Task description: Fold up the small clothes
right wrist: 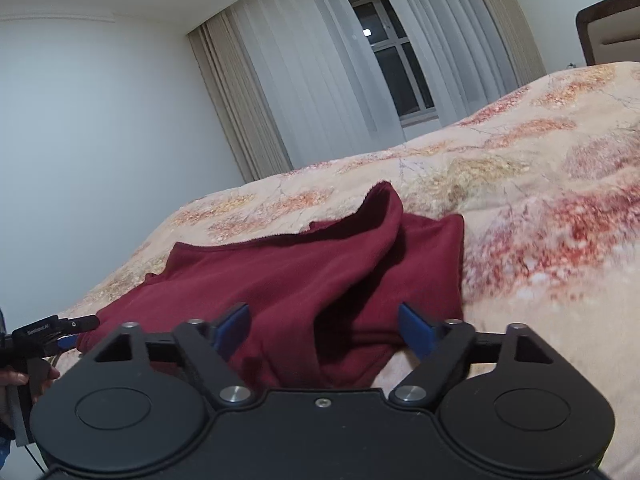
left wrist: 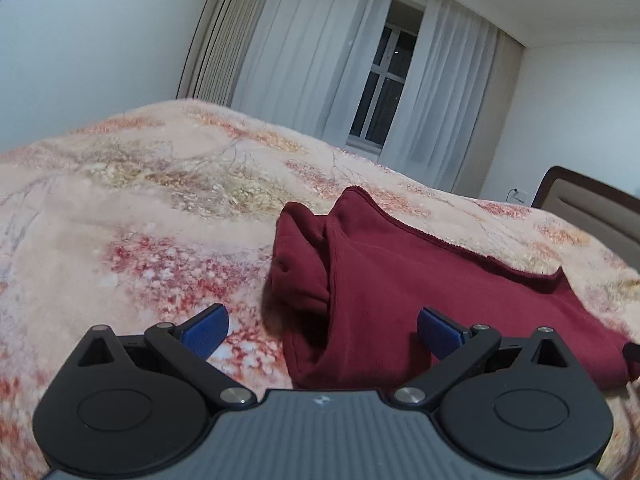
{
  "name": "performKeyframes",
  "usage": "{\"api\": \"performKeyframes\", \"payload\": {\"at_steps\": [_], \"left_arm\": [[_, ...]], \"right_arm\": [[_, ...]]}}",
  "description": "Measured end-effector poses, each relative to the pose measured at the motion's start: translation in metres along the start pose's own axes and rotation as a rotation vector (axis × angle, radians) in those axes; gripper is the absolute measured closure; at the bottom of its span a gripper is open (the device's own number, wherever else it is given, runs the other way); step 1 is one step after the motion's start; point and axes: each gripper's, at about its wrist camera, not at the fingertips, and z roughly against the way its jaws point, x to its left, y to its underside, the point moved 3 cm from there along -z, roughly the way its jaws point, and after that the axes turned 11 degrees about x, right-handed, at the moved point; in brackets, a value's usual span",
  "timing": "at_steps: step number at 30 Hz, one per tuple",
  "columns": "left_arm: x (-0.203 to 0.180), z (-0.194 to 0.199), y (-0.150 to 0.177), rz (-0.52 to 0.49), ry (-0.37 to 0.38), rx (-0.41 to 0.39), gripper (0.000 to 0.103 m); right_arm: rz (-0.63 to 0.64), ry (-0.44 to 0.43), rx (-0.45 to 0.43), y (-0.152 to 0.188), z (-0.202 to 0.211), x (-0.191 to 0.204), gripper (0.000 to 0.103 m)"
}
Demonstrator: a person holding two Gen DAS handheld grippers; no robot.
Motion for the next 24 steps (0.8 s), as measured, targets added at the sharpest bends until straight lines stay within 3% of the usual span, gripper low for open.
{"api": "performKeyframes", "payload": {"at_steps": [3,7,10,15,17,20,22,24], "left_arm": [[-0.009,0.003,0.005,-0.019,-0.024,-0.002,0.000],[-0.018,0.013,0.010,-0.005,-0.024,0.014,0.000],[-0.024,0.020,0.015,0.002,-0.031,0.035,0.000],[-0.027,0.033,0.021,0.056,-0.005,0.070,0.000],[-0.028,0.037,0.022,0.081,0.002,0.086,0.000],[-0.030,0.041,0.022,0.108,0.001,0.114,0.000],[-0.032,0.042,0.023,0.134,-0.011,0.141,0.000],[-0.035,0.043,0.023,0.155,-0.031,0.165,0.000]], "right_arm": [[0.002,0.046,0.001,0.006,0.001,0.002,0.056],[-0.010,0.020,0.003,0.005,0.002,0.008,0.089],[-0.008,0.052,-0.013,-0.001,0.007,0.013,0.093],[-0.111,0.075,-0.059,-0.007,0.024,0.003,0.092],[-0.113,0.105,-0.026,-0.002,0.021,0.002,0.086],[-0.082,0.163,-0.007,0.006,0.023,0.005,0.067],[-0.066,0.190,-0.013,0.008,0.029,0.008,0.026],[-0.051,0.216,-0.034,0.009,0.036,0.011,0.008]]}}
